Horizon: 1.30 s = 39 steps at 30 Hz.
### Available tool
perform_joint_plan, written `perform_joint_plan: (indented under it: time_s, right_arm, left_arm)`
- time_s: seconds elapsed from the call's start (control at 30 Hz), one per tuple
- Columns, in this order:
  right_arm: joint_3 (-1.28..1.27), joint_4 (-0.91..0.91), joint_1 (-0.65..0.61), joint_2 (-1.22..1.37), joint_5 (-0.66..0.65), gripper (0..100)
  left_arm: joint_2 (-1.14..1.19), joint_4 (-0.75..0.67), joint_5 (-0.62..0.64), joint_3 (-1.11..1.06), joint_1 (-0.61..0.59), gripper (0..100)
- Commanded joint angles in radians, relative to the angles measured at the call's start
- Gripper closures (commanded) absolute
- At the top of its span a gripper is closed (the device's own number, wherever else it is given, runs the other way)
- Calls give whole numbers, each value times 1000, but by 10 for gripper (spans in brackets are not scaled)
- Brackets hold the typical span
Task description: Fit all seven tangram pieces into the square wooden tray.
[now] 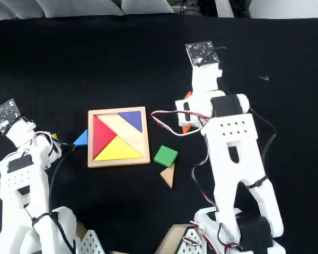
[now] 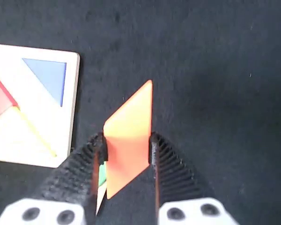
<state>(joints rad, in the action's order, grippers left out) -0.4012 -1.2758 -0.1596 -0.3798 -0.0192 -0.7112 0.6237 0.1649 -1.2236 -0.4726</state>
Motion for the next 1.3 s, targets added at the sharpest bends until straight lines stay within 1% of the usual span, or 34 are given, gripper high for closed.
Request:
perform_joint_plan:
  time_s: [0.0, 0.07, 0.17, 0.2, 0.23, 0.33, 0.53, 0.63, 0.73, 0.83, 0.9, 1.03, 1.27]
  right_arm:
    - [62, -8, -12, 35, 0, 982]
    - [64, -8, -14, 53, 2, 928]
    - [62, -12, -14, 53, 2, 780]
    - [62, -23, -14, 53, 0, 741]
    - [64, -28, -14, 53, -3, 724]
    - [58, -32, -12, 33, -49, 734]
    - [13, -32, -11, -74, -92, 736]
    - [-64, 20, -11, -97, -140, 737]
    - [-176, 133, -12, -73, -192, 737]
    - [-245, 258, -12, -2, -222, 737]
    - [-248, 301, -12, 70, -224, 737]
    - [-171, 339, -12, 239, -224, 737]
    - [-27, 333, -12, 486, -222, 737]
  left_arm:
    - [-12, -9, -3, 4, -2, 830]
    - [-12, -9, -3, 4, -4, 830]
    - [-12, -9, -3, 4, -4, 830]
    - [-12, -9, -3, 4, -4, 830]
    - [-12, -9, -3, 4, -4, 830]
    - [-12, -9, -3, 4, -4, 830]
    - [-12, -9, -3, 4, -2, 830]
    - [-12, -9, -3, 4, -2, 830]
    - [-12, -9, -3, 4, -4, 830]
    - [-12, -9, -3, 4, -2, 830]
    - [-12, -9, -3, 4, -2, 830]
    - [-12, -9, -3, 4, -2, 830]
    - [-12, -9, -3, 4, -4, 830]
